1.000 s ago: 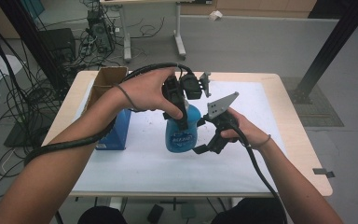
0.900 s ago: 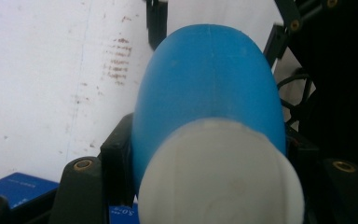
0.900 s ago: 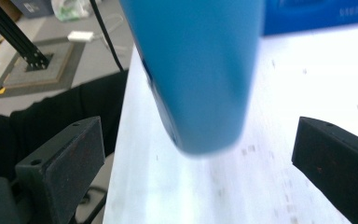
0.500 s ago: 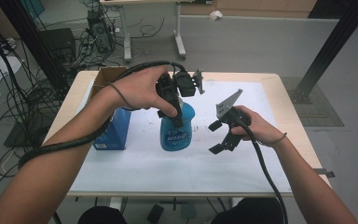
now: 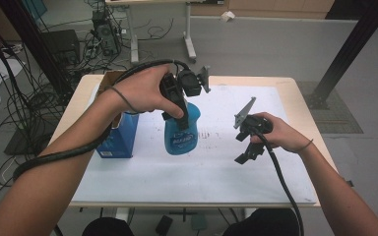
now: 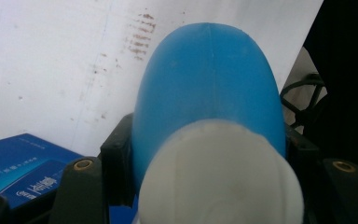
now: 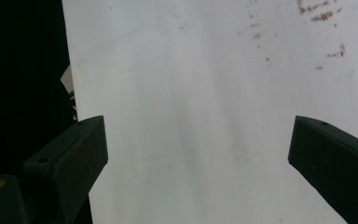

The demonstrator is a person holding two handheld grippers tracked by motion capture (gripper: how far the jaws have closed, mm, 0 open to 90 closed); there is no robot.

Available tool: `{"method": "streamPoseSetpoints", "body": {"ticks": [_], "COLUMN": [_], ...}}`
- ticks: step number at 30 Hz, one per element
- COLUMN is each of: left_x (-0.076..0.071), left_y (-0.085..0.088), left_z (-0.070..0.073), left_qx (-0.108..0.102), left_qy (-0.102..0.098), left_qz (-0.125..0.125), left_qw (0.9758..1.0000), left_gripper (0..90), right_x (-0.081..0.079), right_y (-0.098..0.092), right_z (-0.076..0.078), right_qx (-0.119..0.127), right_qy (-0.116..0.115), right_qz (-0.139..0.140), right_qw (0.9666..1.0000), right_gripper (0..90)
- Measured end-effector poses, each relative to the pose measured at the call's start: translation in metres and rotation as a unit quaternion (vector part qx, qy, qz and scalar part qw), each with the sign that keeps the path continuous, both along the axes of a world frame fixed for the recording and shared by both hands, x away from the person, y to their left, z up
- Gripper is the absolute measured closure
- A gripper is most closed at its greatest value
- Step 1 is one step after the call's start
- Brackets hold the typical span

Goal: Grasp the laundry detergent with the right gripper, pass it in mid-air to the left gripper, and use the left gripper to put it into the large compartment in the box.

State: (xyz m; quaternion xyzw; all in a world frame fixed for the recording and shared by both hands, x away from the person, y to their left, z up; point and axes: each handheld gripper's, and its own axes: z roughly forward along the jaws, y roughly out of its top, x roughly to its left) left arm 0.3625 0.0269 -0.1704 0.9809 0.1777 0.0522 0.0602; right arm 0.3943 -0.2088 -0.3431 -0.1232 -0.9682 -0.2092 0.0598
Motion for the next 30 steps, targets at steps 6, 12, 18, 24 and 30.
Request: {"method": "streamPoseSetpoints", "body": {"ticks": [6,12,18,24,30], "left_x": [0.001,0.003,0.007,0.011,0.014], "left_y": [0.003,0.007,0.012,0.017,0.022], "left_z": [0.005,0.014,0.025,0.038,0.055], "left_qx": [0.001,0.002,-0.009,-0.014,-0.017], "left_qy": [-0.007,-0.013,-0.011,-0.017,-0.023], "left_qz": [0.022,0.059,0.113,0.158,0.186], "left_qw": [0.9997,0.9982,0.9935,0.9872,0.9822], "left_gripper": [37.8,37.8,37.8,37.8,37.8], "right_x": [-0.001,-0.002,0.000,-0.001,-0.003], "right_y": [0.001,0.006,0.009,0.010,0.013], "right_z": [-0.002,-0.001,-0.003,-0.003,-0.004], "right_qx": [-0.039,-0.080,-0.100,-0.115,-0.113], "right_qy": [-0.002,-0.010,-0.013,-0.013,-0.019], "right_qz": [0.000,0.005,0.005,0.006,0.012], "right_qw": [0.9992,0.9967,0.9949,0.9933,0.9933], "right_gripper": [4.8,4.7,4.6,4.8,4.5]}}
